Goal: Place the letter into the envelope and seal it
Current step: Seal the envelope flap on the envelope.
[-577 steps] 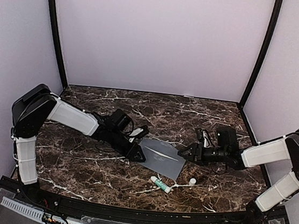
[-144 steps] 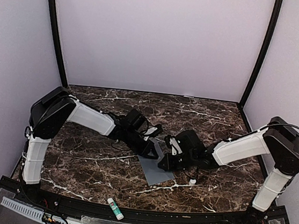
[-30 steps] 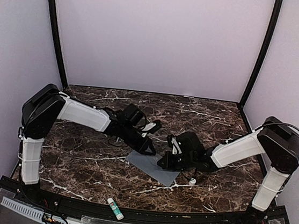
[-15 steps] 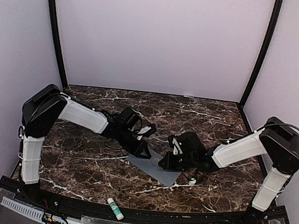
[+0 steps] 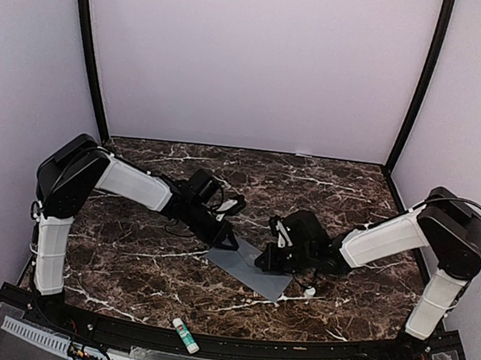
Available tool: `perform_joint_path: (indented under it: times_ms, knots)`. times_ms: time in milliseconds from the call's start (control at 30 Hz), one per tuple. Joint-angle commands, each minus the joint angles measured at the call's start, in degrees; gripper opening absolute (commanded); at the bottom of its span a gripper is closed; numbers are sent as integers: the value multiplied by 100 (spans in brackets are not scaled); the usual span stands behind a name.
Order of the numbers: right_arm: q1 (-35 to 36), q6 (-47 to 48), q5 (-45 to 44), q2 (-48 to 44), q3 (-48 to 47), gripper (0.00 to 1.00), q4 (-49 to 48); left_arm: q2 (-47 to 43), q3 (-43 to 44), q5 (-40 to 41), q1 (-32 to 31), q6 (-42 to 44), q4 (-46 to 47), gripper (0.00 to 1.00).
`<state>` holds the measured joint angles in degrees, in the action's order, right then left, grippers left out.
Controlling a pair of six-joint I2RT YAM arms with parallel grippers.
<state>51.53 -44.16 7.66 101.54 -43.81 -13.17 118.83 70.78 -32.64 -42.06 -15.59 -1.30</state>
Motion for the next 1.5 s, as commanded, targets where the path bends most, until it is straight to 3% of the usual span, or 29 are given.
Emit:
perform_joint_path:
  times_ms: [0, 500, 1100, 1367, 1467]
  knots:
    - [-2, 104, -50, 350, -249, 0, 322, 180, -3, 7, -104, 134, -189, 1]
    - [11, 81, -77, 770, -641, 0, 317, 255, 42, 7, -196, 138, -258, 0]
    - [-24, -126, -367, -102, 635, 0, 416, 280, 41, 222, -118, 170, -333, 0]
    - [2, 58, -147, -386, 484, 0, 324, 228, 149, 307, -117, 196, -363, 0]
    - [68, 269, -182, -829, 398, 0, 368, 18, 271, 304, -118, 220, -373, 4]
